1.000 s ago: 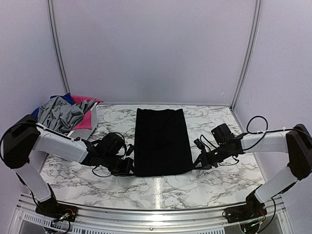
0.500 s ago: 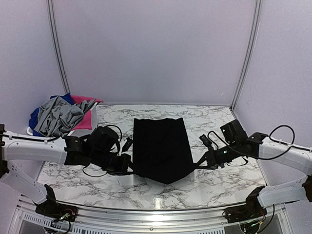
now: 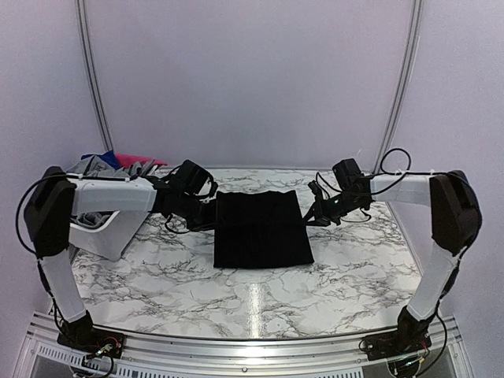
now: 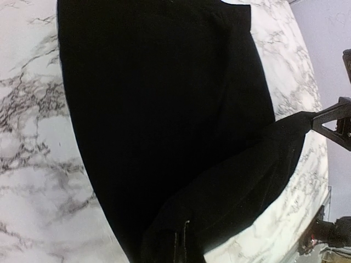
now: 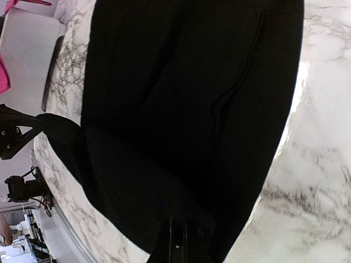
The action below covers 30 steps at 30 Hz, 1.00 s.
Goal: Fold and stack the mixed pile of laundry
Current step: Fold the 2/3-rectangle-folded T-shirt at the center of the board.
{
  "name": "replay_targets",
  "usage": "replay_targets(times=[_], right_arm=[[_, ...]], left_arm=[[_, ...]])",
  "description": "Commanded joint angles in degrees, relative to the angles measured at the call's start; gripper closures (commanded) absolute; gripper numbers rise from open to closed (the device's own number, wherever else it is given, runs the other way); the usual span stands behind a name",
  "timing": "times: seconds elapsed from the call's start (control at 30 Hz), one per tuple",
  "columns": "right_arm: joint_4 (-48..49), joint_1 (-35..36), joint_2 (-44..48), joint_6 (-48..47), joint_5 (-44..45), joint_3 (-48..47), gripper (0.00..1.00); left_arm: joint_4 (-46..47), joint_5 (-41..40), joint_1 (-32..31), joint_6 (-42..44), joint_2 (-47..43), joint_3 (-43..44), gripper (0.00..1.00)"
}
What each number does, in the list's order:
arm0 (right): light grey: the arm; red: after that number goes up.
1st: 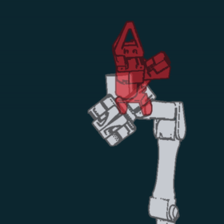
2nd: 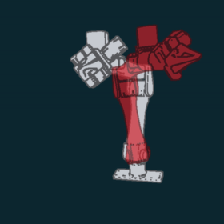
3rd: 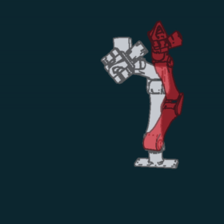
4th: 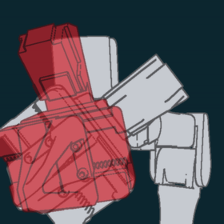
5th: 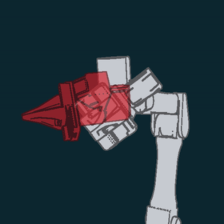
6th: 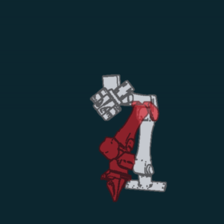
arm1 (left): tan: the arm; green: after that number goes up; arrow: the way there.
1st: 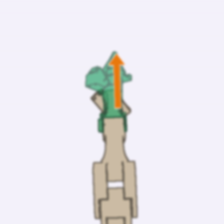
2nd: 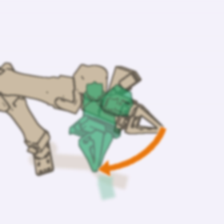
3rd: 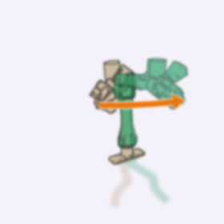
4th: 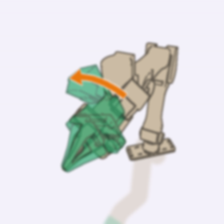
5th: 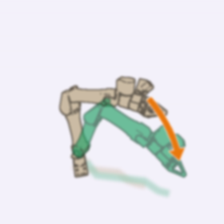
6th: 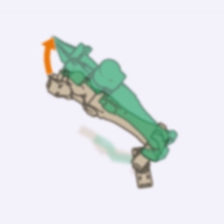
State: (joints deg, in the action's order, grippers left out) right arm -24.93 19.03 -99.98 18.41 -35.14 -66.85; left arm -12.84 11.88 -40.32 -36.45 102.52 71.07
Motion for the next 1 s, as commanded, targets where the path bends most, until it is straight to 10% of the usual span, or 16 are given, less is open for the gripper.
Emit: replay_targets(times=[0.0,0.23,0.63,0.97], right_arm=[[3.20,-0.69,-10.24,-4.37,0.33,-7.63,1.00],[4.63,0.28,-17.50,-4.22,-1.65,-7.67,1.00],[4.32,5.62,8.67,1.05,-2.75,18.11,1.00],[0.62,5.54,11.05,0.94,-1.80,11.03,1.00]], left_arm=[[-1.81,-1.71,1.53,4.40,10.00,6.94,1.00],[-0.94,0.13,1.11,5.04,16.16,5.65,1.00],[1.53,2.16,-3.70,1.62,-7.72,-18.90,1.00],[-1.62,1.28,-3.25,1.65,-15.18,-16.28,1.00]])
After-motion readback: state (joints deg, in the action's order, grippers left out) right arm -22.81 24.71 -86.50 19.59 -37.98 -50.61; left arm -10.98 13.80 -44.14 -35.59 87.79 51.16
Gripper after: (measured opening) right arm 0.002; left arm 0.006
